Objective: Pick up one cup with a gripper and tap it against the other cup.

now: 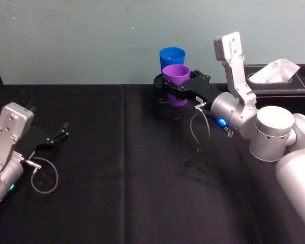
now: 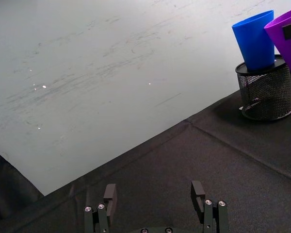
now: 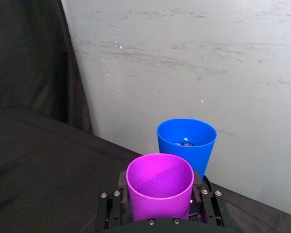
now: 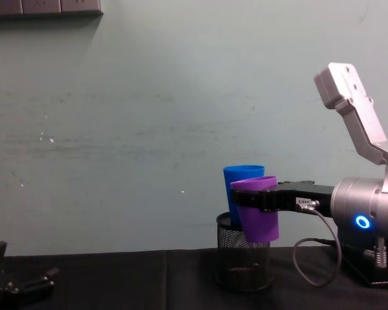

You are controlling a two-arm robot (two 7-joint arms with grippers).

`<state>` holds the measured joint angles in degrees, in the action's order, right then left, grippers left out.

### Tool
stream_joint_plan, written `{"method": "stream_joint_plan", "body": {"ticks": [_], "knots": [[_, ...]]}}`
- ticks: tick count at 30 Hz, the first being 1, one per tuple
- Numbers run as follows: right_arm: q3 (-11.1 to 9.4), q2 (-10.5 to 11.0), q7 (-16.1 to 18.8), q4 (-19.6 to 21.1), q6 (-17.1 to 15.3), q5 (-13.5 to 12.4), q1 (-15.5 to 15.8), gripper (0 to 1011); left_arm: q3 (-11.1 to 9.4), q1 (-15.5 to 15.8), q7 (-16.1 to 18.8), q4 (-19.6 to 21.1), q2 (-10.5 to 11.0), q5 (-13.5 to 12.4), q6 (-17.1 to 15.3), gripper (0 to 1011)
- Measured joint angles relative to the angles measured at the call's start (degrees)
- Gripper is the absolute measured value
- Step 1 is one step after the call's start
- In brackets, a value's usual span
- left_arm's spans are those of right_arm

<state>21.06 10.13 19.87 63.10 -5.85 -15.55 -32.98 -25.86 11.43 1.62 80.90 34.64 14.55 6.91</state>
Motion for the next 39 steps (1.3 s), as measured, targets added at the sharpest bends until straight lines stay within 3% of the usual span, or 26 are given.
{"method": "stream_joint_plan", "body": {"ticks": [39], "knots": [[0.0,0.0,0.0,0.0,0.0,0.0,0.0,735,0.0,0.0,0.0,0.0,0.0,0.0,0.0,1000]]}}
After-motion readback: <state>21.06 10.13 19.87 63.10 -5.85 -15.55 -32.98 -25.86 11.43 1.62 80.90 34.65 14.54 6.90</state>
